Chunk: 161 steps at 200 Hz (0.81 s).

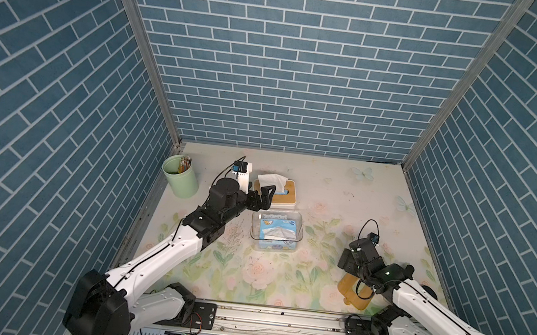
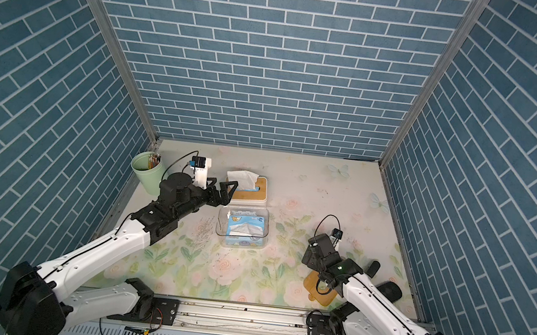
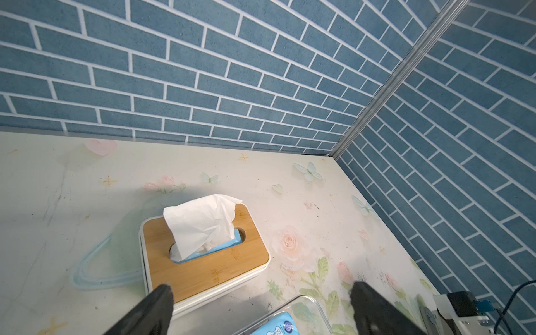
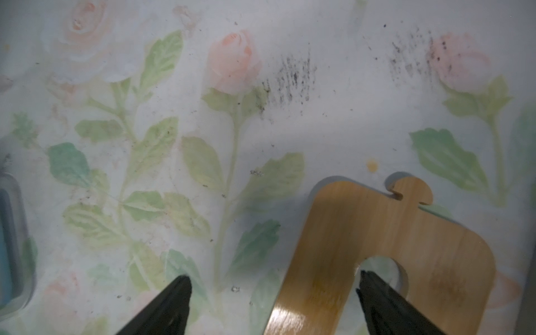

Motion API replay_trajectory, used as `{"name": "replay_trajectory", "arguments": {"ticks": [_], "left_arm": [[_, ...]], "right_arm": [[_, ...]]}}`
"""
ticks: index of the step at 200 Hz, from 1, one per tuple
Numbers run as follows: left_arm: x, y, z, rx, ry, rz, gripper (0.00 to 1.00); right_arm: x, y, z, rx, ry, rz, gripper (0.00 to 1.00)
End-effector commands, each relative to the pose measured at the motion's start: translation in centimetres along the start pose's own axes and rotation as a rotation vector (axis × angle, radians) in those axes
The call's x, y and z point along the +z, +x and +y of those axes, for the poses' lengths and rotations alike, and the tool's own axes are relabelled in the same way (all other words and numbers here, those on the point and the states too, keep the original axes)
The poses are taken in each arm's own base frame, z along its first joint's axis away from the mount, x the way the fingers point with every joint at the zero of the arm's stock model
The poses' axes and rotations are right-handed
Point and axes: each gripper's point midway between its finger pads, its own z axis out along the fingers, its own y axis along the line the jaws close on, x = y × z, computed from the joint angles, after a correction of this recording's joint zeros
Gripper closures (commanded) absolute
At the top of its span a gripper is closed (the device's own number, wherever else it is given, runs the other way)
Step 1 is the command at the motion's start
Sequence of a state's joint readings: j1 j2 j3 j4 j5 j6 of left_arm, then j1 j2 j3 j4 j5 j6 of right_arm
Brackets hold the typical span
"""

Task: Put the tissue paper into the tissue box
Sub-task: Move the box lid to the center of the board.

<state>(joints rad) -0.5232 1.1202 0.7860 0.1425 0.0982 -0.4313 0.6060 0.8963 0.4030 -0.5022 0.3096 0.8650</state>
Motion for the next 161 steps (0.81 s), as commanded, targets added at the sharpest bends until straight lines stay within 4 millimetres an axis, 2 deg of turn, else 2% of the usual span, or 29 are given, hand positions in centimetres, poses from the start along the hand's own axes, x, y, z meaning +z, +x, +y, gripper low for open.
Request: {"name": "replay_trajectory", "arguments": {"ticks": [1, 42, 74, 98, 116, 133, 150, 161], "left_arm": [[-0.2, 0.0, -0.2, 0.017, 0.012, -0.018, 0.00], [0.0, 0.3, -0.1, 0.016, 0.008, -0.011, 0.00], [0.2, 0.4, 0.0, 0.015, 0.007, -0.007, 0.00], [0.3, 0.5, 0.1, 0.016, 0.003, -0.004, 0.00], [0.3, 0.5, 0.1, 0.018, 0.003, -0.003, 0.00], [0.5, 0.6, 0.1, 0.021, 0.002, 0.002, 0.00], [0.5, 0.7, 0.2, 0.022, -0.002, 0.004, 0.00], [0.5, 0.6, 0.2, 0.024, 0.000, 0.003, 0.00]], "right_arm": [[0.5, 0.5, -1.1, 0.045, 0.037, 0.008, 0.07], [1.3, 1.4, -1.5, 0.078, 0.014, 0.031, 0.08], [1.9, 1.4, -0.5, 0.068, -0.028, 0.043, 0.11], [2.1, 0.6, 0.8, 0.033, -0.060, 0.036, 0.16], [2.5, 0.1, 2.6, 0.013, -0.116, 0.038, 0.21], [3.2, -0.8, 5.2, -0.011, -0.178, 0.041, 0.26], [3.8, -2.0, 8.2, -0.111, -0.181, 0.049, 0.27], [4.3, -2.4, 9.5, -0.200, -0.152, 0.063, 0.27]]}}
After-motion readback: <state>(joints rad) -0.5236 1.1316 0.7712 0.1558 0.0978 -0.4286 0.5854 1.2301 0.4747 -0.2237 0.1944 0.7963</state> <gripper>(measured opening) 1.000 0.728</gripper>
